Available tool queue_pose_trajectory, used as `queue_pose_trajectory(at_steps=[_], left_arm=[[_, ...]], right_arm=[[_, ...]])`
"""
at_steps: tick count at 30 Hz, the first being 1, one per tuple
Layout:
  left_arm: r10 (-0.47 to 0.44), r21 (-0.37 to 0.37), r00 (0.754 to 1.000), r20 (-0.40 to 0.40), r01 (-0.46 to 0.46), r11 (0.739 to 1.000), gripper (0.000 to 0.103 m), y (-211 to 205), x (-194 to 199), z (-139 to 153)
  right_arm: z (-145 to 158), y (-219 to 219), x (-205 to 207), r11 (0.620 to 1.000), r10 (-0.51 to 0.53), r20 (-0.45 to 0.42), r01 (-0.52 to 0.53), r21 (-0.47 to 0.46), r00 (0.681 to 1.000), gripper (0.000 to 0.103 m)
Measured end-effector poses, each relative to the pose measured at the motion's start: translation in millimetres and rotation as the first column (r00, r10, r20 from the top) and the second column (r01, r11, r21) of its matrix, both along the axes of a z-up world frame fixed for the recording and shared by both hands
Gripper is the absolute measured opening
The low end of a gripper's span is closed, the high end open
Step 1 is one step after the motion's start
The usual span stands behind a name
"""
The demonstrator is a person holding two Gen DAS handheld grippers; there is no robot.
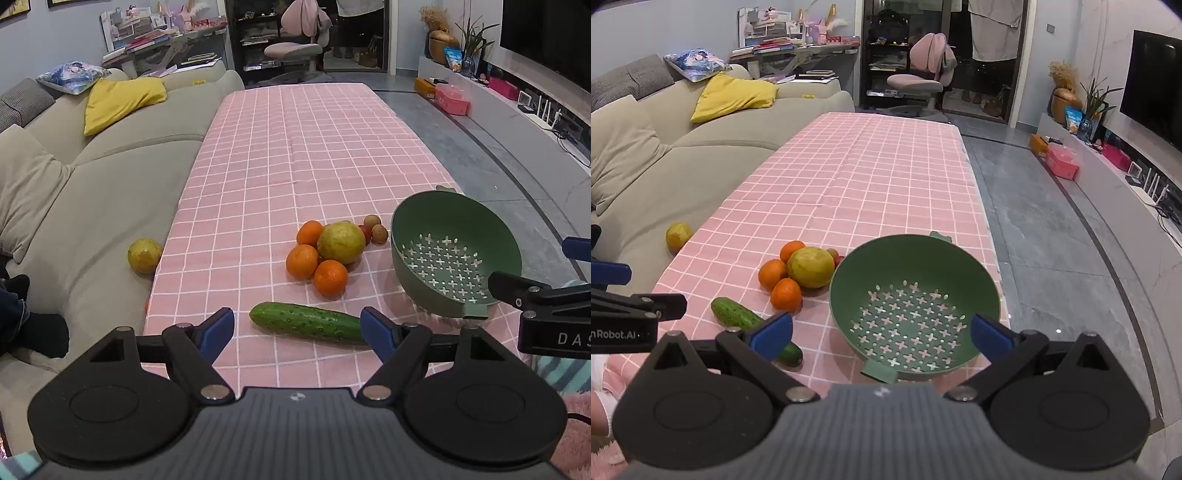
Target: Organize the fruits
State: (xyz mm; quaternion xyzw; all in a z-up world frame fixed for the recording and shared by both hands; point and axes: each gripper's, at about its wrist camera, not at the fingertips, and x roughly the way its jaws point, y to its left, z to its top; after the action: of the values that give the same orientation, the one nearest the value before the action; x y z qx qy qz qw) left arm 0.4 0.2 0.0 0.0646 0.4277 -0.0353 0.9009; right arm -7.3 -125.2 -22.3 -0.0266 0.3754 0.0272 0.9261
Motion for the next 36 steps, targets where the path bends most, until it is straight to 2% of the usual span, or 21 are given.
queue_pose_trajectory(at_steps=[9,11,22,36], left_arm=[[0.004,-0.001,1.0,-0.011,-0.004,1.0,0.091,1,-3,-15],[0.007,0.0,1.0,-0.025,-0.007,1.0,0.091,2,0,-5],[0.041,0.016,0.997,-0.068,-0.04,0.999,0.091,7,3,-10],[0.041,0.034,0.994,-0.1,-0.038,0.999,0.091,6,4,-16]], right_arm=[[-1,-3,-1,1.0,0.002,-0.007,-0.002,-0.001,1.0,0.099],[0,-3,-1,1.0,-0.001,-0.011,0.001,0.001,1.0,0.099],[-3,-1,4,1.0,-0.019,-0.049,0.019,0.003,0.999,0.099],[-7,-3,6,0.999,-0.034,-0.097,0.034,0.004,0.995,0.099]])
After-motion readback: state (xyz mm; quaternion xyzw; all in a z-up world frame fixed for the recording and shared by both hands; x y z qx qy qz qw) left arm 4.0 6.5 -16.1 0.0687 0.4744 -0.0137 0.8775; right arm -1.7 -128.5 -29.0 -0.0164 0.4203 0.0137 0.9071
